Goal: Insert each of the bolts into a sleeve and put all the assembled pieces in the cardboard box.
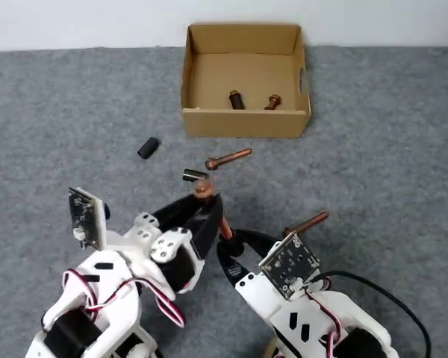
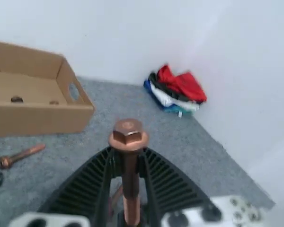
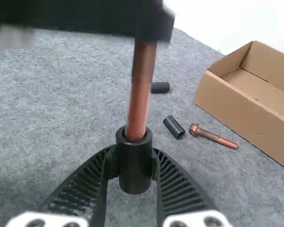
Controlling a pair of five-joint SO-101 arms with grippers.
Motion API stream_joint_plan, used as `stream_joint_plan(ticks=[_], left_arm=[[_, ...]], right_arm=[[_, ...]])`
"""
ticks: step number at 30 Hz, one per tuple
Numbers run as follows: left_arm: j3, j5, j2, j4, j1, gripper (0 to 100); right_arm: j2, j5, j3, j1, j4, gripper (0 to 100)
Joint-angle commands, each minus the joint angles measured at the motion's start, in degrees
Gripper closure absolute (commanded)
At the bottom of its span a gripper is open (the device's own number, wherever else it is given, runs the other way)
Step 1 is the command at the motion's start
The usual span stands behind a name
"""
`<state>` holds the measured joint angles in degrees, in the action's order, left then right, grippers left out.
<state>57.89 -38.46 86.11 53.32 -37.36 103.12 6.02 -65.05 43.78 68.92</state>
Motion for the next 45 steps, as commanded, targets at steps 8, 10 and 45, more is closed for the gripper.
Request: stream_joint_plan(ticks=[8, 10, 45], left_arm=[[0.40, 2.81, 0.62, 6.42, -2.20, 100], [1.54, 5.19, 0.44, 7.03, -2.29, 100], [0.84, 18.90, 0.62, 13.36, 20.66, 100]], right_arm=[[0.40, 0.53, 3.69, 0.57, -1.45, 99.1], [0.40, 0.53, 3.69, 0.57, -1.45, 99.1], [-16.66, -13.01, 5.89, -23.16, -9.27, 99.1]])
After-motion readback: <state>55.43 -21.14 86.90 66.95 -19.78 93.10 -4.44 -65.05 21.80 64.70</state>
